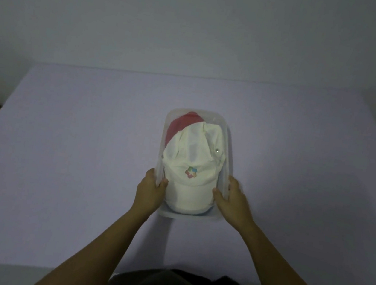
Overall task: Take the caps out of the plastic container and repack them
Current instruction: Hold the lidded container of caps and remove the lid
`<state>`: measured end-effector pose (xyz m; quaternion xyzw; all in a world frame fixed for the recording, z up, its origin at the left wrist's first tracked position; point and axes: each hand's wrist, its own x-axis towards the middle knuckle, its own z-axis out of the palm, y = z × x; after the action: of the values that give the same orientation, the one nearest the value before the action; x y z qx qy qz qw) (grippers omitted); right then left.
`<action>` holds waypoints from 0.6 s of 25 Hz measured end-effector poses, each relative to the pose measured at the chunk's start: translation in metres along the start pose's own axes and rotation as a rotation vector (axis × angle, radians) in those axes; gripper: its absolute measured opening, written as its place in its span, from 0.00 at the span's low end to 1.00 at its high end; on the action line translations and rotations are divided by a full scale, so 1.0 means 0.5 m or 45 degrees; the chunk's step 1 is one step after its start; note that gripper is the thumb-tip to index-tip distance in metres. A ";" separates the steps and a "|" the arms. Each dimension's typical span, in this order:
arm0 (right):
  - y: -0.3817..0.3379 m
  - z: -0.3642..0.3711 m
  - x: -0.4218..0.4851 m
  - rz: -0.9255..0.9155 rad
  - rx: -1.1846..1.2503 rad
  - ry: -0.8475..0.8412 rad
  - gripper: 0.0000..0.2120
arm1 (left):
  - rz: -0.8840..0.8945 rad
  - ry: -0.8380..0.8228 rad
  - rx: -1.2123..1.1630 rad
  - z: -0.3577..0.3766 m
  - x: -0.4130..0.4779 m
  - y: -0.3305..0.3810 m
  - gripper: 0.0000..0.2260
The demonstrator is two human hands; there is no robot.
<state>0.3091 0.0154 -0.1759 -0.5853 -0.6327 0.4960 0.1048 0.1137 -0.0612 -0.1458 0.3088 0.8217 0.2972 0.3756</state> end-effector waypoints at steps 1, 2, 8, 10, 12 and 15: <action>-0.006 0.002 0.005 0.046 0.026 0.008 0.36 | -0.018 0.000 0.023 -0.004 0.012 0.007 0.26; -0.010 0.006 0.012 0.063 0.068 0.025 0.38 | -0.021 0.021 0.047 -0.007 0.031 0.018 0.30; -0.042 0.032 0.036 0.124 0.194 0.185 0.40 | 0.143 0.141 0.246 -0.029 0.240 0.128 0.30; -0.042 0.032 0.039 0.115 0.188 0.193 0.38 | 0.122 0.102 0.311 -0.028 0.299 0.154 0.29; -0.040 0.032 0.043 0.130 0.181 0.196 0.37 | 0.088 0.044 0.433 -0.024 0.336 0.163 0.28; -0.041 0.033 0.043 0.141 0.164 0.193 0.37 | -0.011 -0.031 0.346 -0.027 0.369 0.159 0.30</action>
<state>0.2781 0.0286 -0.1784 -0.6472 -0.5566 0.4949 0.1624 0.0283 0.1205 -0.1613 0.3567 0.8511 0.1778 0.3417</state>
